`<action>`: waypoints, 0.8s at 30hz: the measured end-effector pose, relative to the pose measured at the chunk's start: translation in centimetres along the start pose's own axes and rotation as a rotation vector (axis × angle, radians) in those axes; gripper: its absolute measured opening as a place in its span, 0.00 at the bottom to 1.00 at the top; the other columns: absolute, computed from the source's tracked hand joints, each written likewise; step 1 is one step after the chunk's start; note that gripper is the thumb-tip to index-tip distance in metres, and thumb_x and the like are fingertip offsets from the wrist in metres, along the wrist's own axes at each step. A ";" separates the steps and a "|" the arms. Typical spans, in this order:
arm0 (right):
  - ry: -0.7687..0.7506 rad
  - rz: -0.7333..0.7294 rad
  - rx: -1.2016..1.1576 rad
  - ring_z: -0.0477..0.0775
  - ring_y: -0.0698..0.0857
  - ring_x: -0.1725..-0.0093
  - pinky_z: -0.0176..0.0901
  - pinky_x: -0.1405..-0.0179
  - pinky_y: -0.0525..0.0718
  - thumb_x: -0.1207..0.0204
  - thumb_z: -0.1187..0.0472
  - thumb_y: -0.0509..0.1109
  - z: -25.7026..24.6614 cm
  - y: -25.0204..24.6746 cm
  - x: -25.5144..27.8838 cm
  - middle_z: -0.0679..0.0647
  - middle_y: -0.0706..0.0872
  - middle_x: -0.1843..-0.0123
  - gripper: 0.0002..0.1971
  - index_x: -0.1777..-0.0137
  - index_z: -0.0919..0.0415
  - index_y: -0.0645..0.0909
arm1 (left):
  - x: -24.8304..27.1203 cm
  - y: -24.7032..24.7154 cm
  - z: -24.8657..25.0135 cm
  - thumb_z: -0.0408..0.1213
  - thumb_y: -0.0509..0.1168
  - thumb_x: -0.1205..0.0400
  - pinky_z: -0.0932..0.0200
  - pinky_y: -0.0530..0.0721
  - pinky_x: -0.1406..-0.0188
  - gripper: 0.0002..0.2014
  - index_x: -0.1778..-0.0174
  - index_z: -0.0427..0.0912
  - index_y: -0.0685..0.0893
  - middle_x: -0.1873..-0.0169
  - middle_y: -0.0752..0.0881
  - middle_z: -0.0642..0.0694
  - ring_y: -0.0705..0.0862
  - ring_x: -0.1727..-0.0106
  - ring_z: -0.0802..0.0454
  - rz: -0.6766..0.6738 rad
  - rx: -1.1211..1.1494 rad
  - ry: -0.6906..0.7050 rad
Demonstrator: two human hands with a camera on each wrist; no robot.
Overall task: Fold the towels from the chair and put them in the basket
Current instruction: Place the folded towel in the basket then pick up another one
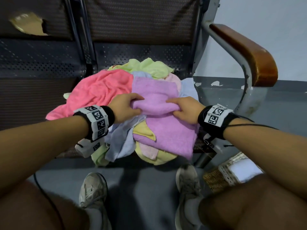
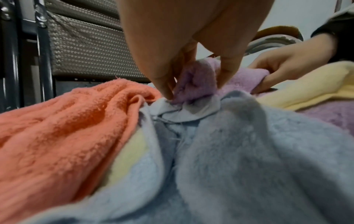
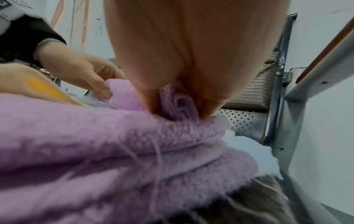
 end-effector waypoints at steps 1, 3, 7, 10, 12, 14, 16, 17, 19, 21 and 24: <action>0.008 0.028 -0.006 0.63 0.86 0.40 0.52 0.38 0.81 0.19 0.58 0.68 0.0 -0.5 0.1 0.57 0.90 0.40 0.15 0.35 0.56 0.84 | 0.0 -0.2 0.3 0.35 0.71 0.23 0.54 0.83 0.47 0.14 0.41 0.47 0.87 0.51 0.90 0.48 0.86 0.53 0.49 0.015 0.005 0.015; 0.041 0.071 -0.052 0.63 0.86 0.47 0.54 0.44 0.83 0.18 0.58 0.66 0.2 -1.7 0.4 0.57 0.90 0.49 0.08 0.45 0.56 0.85 | -0.1 -1.0 0.7 0.34 0.68 0.22 0.54 0.82 0.57 0.05 0.55 0.47 0.86 0.63 0.89 0.47 0.85 0.61 0.47 0.047 0.022 0.034; 0.077 0.112 -0.206 0.61 0.84 0.58 0.57 0.52 0.85 0.21 0.58 0.66 0.3 -3.6 1.2 0.55 0.86 0.62 0.07 0.60 0.57 0.80 | -0.4 -2.7 0.3 0.46 0.64 0.23 0.47 0.84 0.58 0.14 0.56 0.38 0.86 0.62 0.88 0.38 0.84 0.62 0.44 0.098 0.168 -0.029; 0.154 0.097 -0.457 0.58 0.80 0.65 0.52 0.64 0.79 0.29 0.54 0.67 0.7 -4.0 1.2 0.61 0.84 0.66 0.14 0.63 0.68 0.81 | -0.6 -3.2 -0.7 0.52 0.63 0.24 0.49 0.83 0.59 0.18 0.58 0.39 0.87 0.61 0.88 0.39 0.83 0.61 0.48 0.131 0.342 -0.124; 0.272 0.086 -0.645 0.53 0.74 0.69 0.45 0.70 0.70 0.33 0.54 0.68 1.5 -3.3 1.1 0.54 0.77 0.72 0.12 0.71 0.62 0.76 | -1.0 -3.0 -1.3 0.51 0.66 0.21 0.53 0.82 0.57 0.12 0.61 0.46 0.87 0.61 0.88 0.47 0.84 0.57 0.50 0.150 0.410 -0.172; 0.374 0.036 -0.656 0.53 0.75 0.69 0.43 0.70 0.71 0.28 0.55 0.71 2.2 -2.1 1.1 0.52 0.79 0.70 0.10 0.69 0.57 0.78 | -1.2 -3.0 -2.1 0.52 0.68 0.19 0.58 0.80 0.59 0.10 0.60 0.49 0.86 0.61 0.87 0.51 0.83 0.57 0.52 0.191 0.425 -0.237; 0.435 -0.031 -0.556 0.53 0.78 0.67 0.43 0.66 0.75 0.24 0.56 0.70 2.7 -1.0 1.0 0.54 0.82 0.66 0.10 0.66 0.59 0.80 | -1.0 -2.5 -3.1 0.60 0.67 0.20 0.60 0.78 0.65 0.18 0.55 0.47 0.85 0.63 0.85 0.50 0.82 0.61 0.52 0.183 0.471 -0.335; 0.448 -0.050 -0.517 0.53 0.78 0.67 0.43 0.65 0.74 0.23 0.56 0.70 2.9 -0.6 0.9 0.54 0.82 0.66 0.12 0.66 0.59 0.80 | -0.8 -2.1 -3.6 0.64 0.65 0.21 0.59 0.78 0.66 0.24 0.51 0.45 0.85 0.61 0.85 0.49 0.82 0.61 0.51 0.145 0.477 -0.389; 0.457 -0.059 -0.444 0.53 0.77 0.66 0.43 0.64 0.74 0.23 0.54 0.71 3.3 -0.4 0.5 0.55 0.81 0.66 0.13 0.67 0.60 0.80 | 0.2 -1.1 -4.3 0.72 0.59 0.23 0.58 0.79 0.65 0.33 0.46 0.43 0.85 0.58 0.88 0.45 0.85 0.61 0.48 0.021 0.377 -0.492; 0.461 -0.066 -0.371 0.53 0.78 0.66 0.42 0.65 0.74 0.23 0.53 0.70 3.5 -0.5 0.4 0.54 0.82 0.66 0.14 0.68 0.58 0.79 | 1.4 0.1 -4.5 0.77 0.53 0.24 0.62 0.80 0.72 0.39 0.52 0.40 0.86 0.65 0.89 0.41 0.86 0.70 0.48 -0.142 0.336 -0.602; 0.465 -0.082 -0.339 0.53 0.83 0.63 0.40 0.65 0.78 0.22 0.53 0.70 3.8 -0.5 0.4 0.54 0.86 0.63 0.11 0.62 0.59 0.83 | 3.1 2.5 -3.7 0.78 0.52 0.25 0.67 0.73 0.79 0.41 0.66 0.37 0.83 0.75 0.84 0.40 0.80 0.80 0.48 -0.403 0.445 -0.683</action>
Point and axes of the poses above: each hand's wrist, its own x-axis away from the middle knuckle, its own y-axis out of the palm, z = x × y, the point moved 9 cm from there along -x, towards the middle knuckle
